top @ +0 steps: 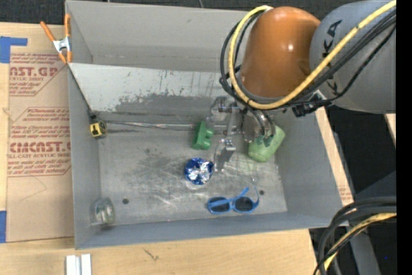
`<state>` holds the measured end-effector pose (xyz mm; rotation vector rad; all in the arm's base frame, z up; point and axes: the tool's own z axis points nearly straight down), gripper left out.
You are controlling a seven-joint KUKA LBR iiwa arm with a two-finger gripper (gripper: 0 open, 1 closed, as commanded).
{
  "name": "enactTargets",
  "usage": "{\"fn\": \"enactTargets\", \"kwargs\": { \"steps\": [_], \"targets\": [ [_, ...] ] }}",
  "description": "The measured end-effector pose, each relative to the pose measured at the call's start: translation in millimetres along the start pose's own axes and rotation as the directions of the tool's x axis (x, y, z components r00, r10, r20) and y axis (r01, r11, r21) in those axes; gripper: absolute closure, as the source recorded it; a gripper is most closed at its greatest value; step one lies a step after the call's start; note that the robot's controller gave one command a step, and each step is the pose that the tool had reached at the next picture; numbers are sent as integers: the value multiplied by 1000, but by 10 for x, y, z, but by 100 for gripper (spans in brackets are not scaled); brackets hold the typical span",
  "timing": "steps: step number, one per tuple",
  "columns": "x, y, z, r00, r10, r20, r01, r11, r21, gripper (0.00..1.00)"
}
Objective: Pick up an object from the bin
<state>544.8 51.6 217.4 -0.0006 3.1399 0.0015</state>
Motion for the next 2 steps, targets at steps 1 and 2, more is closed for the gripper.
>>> {"fn": "enactTargets", "kwargs": {
  "steps": [1,2],
  "targets": [
    [144,95,1443,966,-257,9,257,967,1,0],
    [145,96,1406,967,-257,2,257,967,0,100]
  ]
}}
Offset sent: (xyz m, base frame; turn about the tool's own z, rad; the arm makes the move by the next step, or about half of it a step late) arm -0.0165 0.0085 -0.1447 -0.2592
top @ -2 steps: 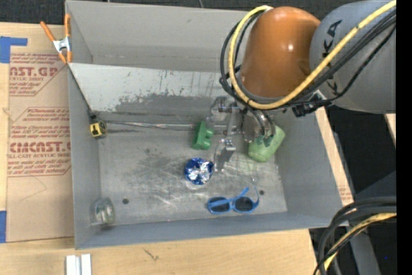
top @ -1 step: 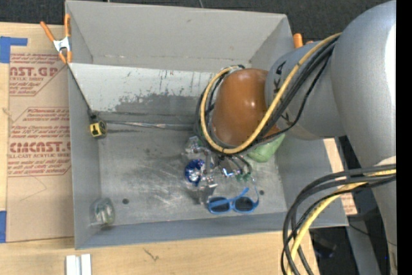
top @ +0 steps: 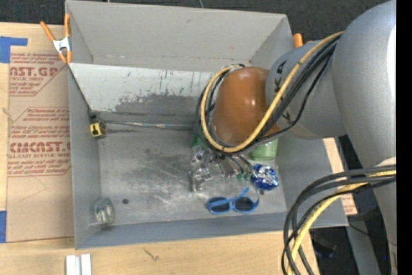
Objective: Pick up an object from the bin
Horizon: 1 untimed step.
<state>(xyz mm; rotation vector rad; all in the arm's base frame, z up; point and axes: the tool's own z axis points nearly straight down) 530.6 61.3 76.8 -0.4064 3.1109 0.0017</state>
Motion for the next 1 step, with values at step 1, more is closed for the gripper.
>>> {"fn": "enactTargets", "kwargs": {
  "steps": [1],
  "targets": [
    [14,-1,24,1000,0,-2,0,1000,0,0]
  ]
}}
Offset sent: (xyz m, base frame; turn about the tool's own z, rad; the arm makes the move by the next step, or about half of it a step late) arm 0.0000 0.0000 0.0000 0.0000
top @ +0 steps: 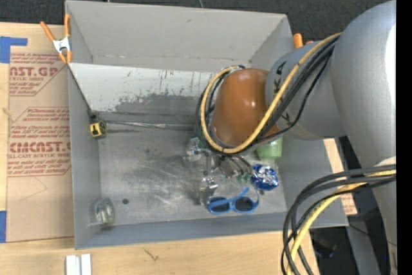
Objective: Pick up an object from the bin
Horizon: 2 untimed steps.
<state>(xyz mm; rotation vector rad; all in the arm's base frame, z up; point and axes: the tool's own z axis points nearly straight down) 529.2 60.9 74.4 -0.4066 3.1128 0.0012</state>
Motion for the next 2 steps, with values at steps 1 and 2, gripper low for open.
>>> {"fn": "enactTargets", "kwargs": {
  "steps": [1,2],
  "targets": [
    [21,148,-1575,950,-311,6,311,950,2,0],
    [434,-489,-739,879,-478,-7,478,879,-4,0]
  ]
}}
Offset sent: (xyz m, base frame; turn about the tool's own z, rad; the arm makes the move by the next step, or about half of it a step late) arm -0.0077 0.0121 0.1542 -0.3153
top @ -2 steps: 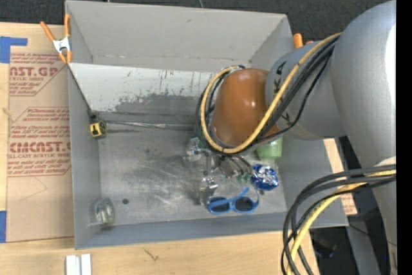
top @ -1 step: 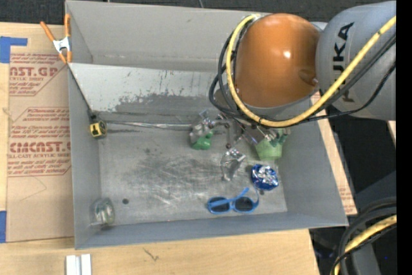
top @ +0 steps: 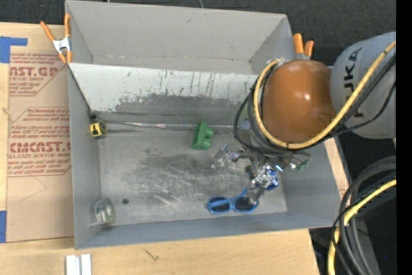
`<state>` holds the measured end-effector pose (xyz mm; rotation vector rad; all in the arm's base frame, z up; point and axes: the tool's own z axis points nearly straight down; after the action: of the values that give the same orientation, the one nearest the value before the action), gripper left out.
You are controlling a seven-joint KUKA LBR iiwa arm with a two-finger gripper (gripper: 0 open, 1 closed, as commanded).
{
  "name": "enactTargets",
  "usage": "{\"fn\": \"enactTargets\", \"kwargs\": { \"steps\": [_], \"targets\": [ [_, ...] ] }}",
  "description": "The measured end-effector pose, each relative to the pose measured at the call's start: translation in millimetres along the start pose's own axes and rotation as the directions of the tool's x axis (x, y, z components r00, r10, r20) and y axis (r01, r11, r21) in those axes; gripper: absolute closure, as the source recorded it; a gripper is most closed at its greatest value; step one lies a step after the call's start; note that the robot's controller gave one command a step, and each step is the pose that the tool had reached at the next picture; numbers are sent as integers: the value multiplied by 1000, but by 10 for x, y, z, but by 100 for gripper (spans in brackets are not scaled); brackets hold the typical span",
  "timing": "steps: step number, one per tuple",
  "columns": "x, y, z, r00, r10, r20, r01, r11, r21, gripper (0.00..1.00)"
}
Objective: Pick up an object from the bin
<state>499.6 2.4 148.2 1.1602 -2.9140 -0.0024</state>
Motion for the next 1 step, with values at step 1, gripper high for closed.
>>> {"fn": "enactTargets", "kwargs": {
  "steps": [1],
  "targets": [
    [194,-47,742,999,45,24,-45,999,14,0]
  ]
}}
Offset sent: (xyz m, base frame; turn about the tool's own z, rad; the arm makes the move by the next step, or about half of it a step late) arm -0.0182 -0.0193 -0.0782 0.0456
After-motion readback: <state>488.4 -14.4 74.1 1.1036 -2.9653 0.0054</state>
